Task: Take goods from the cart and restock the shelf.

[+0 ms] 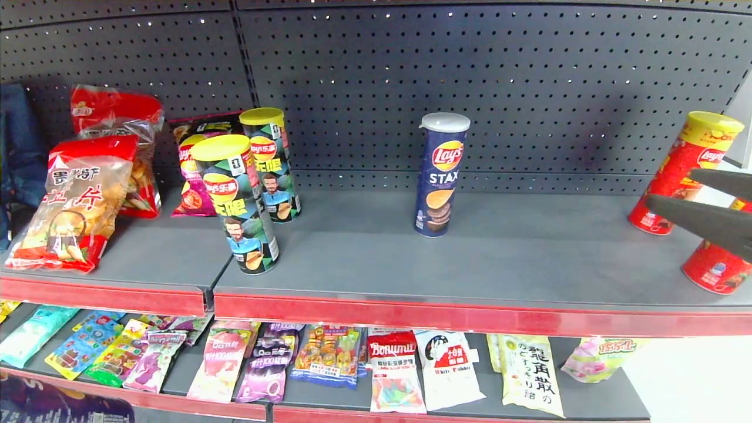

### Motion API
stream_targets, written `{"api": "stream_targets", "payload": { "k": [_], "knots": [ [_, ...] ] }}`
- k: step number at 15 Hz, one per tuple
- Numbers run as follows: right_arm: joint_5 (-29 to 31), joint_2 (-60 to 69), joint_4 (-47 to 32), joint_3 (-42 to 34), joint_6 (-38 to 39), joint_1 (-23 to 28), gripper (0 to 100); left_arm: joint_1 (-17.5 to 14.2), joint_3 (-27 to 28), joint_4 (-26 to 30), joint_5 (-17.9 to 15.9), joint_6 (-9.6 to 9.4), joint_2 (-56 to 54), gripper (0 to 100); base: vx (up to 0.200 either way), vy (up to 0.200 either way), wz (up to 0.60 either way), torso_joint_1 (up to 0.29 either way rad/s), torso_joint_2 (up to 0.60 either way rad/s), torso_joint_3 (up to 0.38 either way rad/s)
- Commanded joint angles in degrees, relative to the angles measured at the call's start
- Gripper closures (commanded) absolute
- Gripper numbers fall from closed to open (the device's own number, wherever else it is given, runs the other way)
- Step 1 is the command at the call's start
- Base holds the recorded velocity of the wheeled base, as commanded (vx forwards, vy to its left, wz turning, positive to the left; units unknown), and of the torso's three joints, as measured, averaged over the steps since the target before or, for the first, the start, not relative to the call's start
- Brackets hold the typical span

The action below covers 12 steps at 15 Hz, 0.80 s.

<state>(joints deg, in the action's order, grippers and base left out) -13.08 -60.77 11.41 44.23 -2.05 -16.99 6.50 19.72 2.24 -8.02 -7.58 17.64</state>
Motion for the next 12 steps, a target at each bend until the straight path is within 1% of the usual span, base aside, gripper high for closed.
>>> {"api": "stream_targets", "payload": {
  "k": [1, 4, 5, 8, 10, 12],
  "knots": [
    [-1.16, -25.01, 9.95, 7.8, -0.76, -8.49, 0, 0.01, 0.14, -0.05, 0.64, -0.06, 0.55, 100, 0.0, 0.0, 0.0, 0.0, 0.0, 0.0],
    [-1.07, -31.69, 10.03, 12.73, -0.59, -8.41, 0, 0.01, 0.31, 0.04, 2.48, 0.02, 0.29, 100, 0.0, 0.0, 0.0, 0.0, 0.0, 0.0],
    [-1.07, -33.01, 10.12, 13.6, -0.59, -8.58, 0, 0.01, 0.4, 0.04, 2.57, 0.02, 0.38, 100, 0.0, 0.0, 0.0, 0.0, 0.0, 0.0],
    [-0.89, -35.03, 10.3, 13.87, -0.5, -9.29, 0, 0.01, 0.23, 0.04, 2.57, 0.02, 0.55, 100, 0.0, 0.0, 0.0, 0.0, 0.0, 0.0],
    [1.22, -37.32, 10.47, 15.36, -0.41, -9.2, 0, 0.01, 0.05, 0.13, 2.75, 0.02, 0.55, 100, 0.0, 0.0, 0.0, 0.0, 0.0, 0.0],
    [2.8, -39.86, 10.47, 18.97, 0.55, -8.93, 0, 0.01, -0.04, 0.13, 2.75, -0.06, 0.55, 100, 0.0, 0.0, 0.0, 0.0, 0.0, 0.0]
  ]
}}
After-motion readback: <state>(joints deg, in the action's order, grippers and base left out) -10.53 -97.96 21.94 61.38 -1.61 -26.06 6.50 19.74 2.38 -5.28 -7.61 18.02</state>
